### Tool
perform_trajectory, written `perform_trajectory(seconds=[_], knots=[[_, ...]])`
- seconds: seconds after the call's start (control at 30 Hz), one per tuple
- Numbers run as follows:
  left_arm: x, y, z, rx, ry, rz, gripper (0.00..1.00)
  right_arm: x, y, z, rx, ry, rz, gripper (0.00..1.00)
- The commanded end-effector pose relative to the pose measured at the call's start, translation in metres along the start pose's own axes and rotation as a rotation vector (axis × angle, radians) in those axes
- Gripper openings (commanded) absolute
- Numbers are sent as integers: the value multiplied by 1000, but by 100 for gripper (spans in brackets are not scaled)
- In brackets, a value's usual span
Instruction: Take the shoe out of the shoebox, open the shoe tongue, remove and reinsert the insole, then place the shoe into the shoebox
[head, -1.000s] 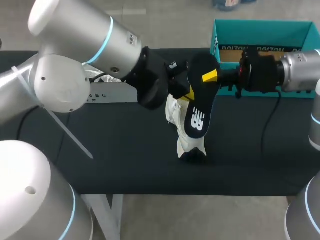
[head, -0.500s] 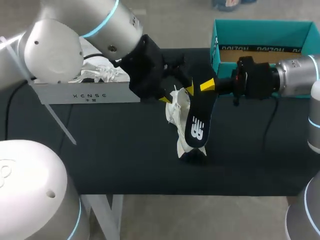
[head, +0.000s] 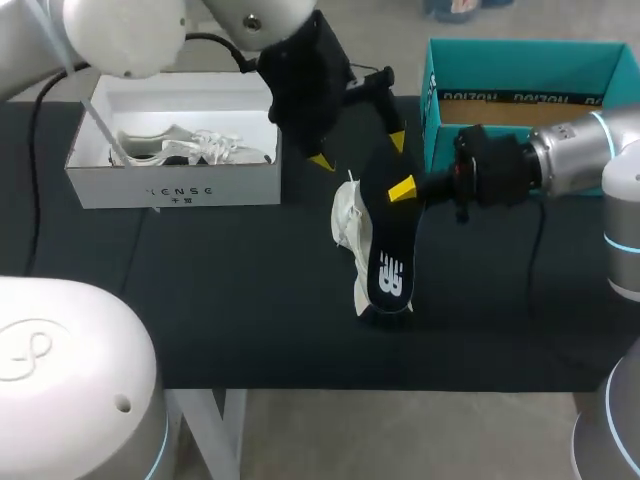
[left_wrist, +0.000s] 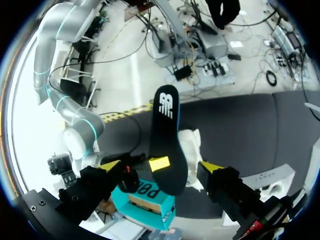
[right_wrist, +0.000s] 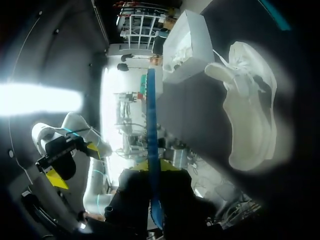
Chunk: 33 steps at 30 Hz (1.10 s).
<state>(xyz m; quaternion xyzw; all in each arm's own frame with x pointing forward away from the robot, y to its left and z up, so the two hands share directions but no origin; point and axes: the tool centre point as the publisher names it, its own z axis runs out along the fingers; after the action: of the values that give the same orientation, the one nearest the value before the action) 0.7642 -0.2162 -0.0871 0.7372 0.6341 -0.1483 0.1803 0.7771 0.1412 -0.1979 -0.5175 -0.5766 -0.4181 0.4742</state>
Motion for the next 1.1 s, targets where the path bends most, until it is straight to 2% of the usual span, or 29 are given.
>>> perform_trajectory(seconds=[0.03,0.4,0.7,1.1], knots=[[-5,13,-10,14,233,32,100,-8,4,4,7,-7,6,0],[-7,33,-30,5,426,3,100,-16,15,10,-16,-34,-5,0],[-12,42,-35,-35,415,40,100,-19,21,13,-27,-15,-5,0],[-16,38,-35,-26,381,-3,100,-18,24,16,-41,-6,-4,0]])
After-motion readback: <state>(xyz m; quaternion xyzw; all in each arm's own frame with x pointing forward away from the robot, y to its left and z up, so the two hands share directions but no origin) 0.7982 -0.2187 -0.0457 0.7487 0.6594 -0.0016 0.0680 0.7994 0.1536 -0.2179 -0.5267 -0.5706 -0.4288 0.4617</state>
